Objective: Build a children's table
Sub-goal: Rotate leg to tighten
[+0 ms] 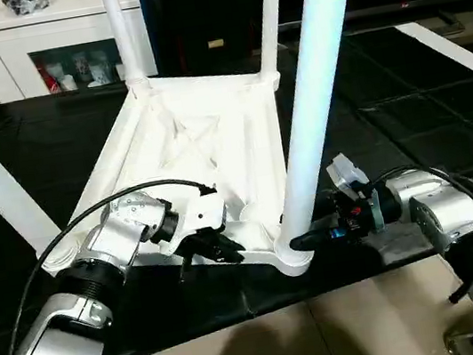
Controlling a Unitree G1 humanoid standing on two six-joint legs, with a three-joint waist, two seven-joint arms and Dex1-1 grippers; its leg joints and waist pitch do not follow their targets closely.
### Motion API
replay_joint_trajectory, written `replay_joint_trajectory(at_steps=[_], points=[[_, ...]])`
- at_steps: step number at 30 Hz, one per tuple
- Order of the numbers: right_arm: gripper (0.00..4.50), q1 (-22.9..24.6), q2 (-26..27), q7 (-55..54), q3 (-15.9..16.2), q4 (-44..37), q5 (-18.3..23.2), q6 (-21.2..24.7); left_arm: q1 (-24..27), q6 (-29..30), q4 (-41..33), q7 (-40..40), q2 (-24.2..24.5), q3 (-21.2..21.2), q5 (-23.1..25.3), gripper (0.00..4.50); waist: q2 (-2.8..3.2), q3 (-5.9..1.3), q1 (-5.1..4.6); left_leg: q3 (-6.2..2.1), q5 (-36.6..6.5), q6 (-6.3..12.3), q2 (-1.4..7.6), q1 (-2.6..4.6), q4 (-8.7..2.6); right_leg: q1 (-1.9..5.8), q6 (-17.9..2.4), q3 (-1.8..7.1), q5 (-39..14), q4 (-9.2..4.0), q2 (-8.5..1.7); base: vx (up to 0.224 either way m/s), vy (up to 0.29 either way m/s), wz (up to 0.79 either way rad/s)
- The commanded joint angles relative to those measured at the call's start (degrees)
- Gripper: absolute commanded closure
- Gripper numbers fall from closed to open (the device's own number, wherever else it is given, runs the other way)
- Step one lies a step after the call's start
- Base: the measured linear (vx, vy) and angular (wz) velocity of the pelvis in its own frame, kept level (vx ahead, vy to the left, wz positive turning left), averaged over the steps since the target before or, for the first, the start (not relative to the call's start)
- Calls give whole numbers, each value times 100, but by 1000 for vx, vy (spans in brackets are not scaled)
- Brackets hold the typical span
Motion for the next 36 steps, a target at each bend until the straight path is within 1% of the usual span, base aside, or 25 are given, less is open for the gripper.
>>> replay_joint_trajectory(at_steps=[1,6,8,10,12,13,14,15,16,17,18,19,20,21,22,23,24,25,26,28,29,33,34,35,36], points=[[249,60,32,225,99,-114,74,54,-122,33,18,172,-108,-25,116,450,-8,-397,-32,23,-1512,190,142,76,-391,295,-1220,210,-1695,-403,-293,0,0,0],[250,206,46,240,123,-229,93,102,-105,113,45,218,-105,13,93,450,1,-401,-7,16,-1541,178,146,78,-395,298,-1199,212,-1724,-405,-297,0,0,0],[250,231,80,181,74,-256,150,174,-94,206,53,244,-121,60,44,450,0,-404,2,20,-1525,177,143,78,-393,298,-1220,213,-1659,-400,-291,0,0,0],[251,313,190,-115,-40,-366,232,310,-62,471,-7,470,-227,184,-52,450,1,-403,12,17,-1497,177,140,73,-390,301,-1230,212,-1629,-397,-292,0,0,0],[251,348,238,-255,-76,-411,254,399,-58,571,-18,564,-276,225,-80,450,-4,-389,6,17,-1554,156,139,70,-402,300,-1192,213,-1749,-408,-290,0,0,0],[251,451,366,-679,-119,-502,183,405,-64,736,-38,858,-383,298,-86,450,-2,-367,3,12,-1739,108,135,91,-413,274,-1097,212,-2106,-451,-303,0,0,0],[251,504,517,-1219,-169,-520,65,503,-78,928,-61,1178,-497,386,-99,450,15,-366,-1,2,-1796,76,134,98,-419,275,-1056,210,-2223,-461,-307,0,0,0],[251,516,563,-1356,-191,-521,43,514,-80,979,-73,1262,-525,407,-97,450,4,-348,-24,-5,-1837,30,131,85,-434,275,-1004,213,-2324,-467,-299,0,0,0],[251,578,829,-2124,-319,-532,-71,614,-89,1272,-144,1758,-698,535,-95,450,-1,-343,-67,-20,-1936,-53,110,86,-446,275,-885,204,-2607,-495,-301,0,0,0],[252,628,1124,-2890,-444,-552,-168,748,-78,1655,-252,2264,-913,694,-141,450,-5,-322,-127,-38,-2069,-118,90,105,-449,249,-754,188,-2981,-541,-306,0,0,0],[252,628,1124,-2890,-444,-552,-168,748,-78,1655,-252,2264,-913,694,-141,450,-12,-314,-158,-48,-2087,-162,79,98,-453,253,-676,176,-3159,-553,-312,0,0,0],[252,599,1552,-3878,-624,-473,-263,904,-33,2124,-464,2883,-1226,883,-176,450,-7,-305,-239,-87,-2170,-213,48,62,-463,285,-485,122,-3572,-595,-317,0,0,0],[253,564,1686,-4185,-664,-430,-322,940,-15,2272,-557,3027,-1328,926,-170,450,33,-297,-322,-111,-2298,-260,48,67,-468,264,-373,85,-3807,-638,-324,-40,27,-18],[253,500,1830,-4503,-725,-350,-354,940,3,2412,-661,3141,-1436,956,-172,450,2,-312,-396,-119,-2416,-205,17,91,-437,259,-257,34,-4009,-730,-322,-40,27,-18],[254,423,1947,-4766,-786,-267,-371,968,-2,2552,-729,3305,-1543,1004,-183,450,10,-330,-419,-119,-2377,-177,19,102,-435,271,-281,45,-3910,-730,-333,0,0,0],[254,215,2122,-5266,-838,-10,-471,967,-59,2723,-775,3588,-1723,1052,-172,450,30,-342,-474,-132,-2278,-121,36,48,-479,317,-358,39,-3598,-703,-316,0,0,0],[254,157,2157,-5389,-845,65,-500,967,-77,2749,-775,3653,-1760,1055,-163,450,49,-353,-489,-128,-2262,-112,44,60,-485,302,-410,42,-3452,-698,-308,0,0,0],[254,59,2234,-5585,-905,188,-484,975,-137,2784,-737,3845,-1838,1092,-148,450,63,-352,-539,-124,-2314,-75,45,89,-485,281,-522,32,-3187,-706,-287,0,0,0],[254,59,2234,-5585,-905,188,-484,975,-137,2784,-737,3845,-1838,1092,-148,450,60,-361,-561,-110,-2277,-11,46,90,-490,294,-628,38,-2884,-699,-279,0,0,0],[254,59,2234,-5585,-905,188,-484,975,-137,2784,-737,3845,-1838,1092,-148,450,53,-357,-552,-79,-2203,71,44,96,-488,288,-745,67,-2575,-682,-265,0,0,0],[254,59,2234,-5585,-905,188,-484,975,-137,2784,-737,3845,-1838,1092,-148,450,49,-358,-548,-68,-2131,104,46,85,-491,304,-814,81,-2406,-655,-263,0,0,0],[254,59,2234,-5585,-905,188,-484,975,-137,2784,-737,3845,-1838,1092,-148,450,33,-365,-524,-32,-1929,171,46,88,-484,330,-898,100,-2234,-634,-273,0,0,0],[198,21,2302,-5724,-969,218,-478,1005,-165,2841,-737,3992,-1892,1126,-131,450,21,-367,-514,-23,-1885,182,49,93,-482,331,-881,100,-2302,-642,-283,0,0,0],[184,-6,2349,-5791,-1025,235,-455,984,-201,2829,-710,4060,-1902,1114,-85,450,29,-369,-503,-24,-1833,179,50,95,-484,331,-860,97,-2381,-643,-287,0,0,0],[184,-6,2349,-5791,-1025,235,-455,984,-201,2829,-710,4060,-1902,1114,-85,450,32,-367,-501,-20,-1819,178,50,96,-486,327,-844,98,-2422,-653,-290,0,0,0]])
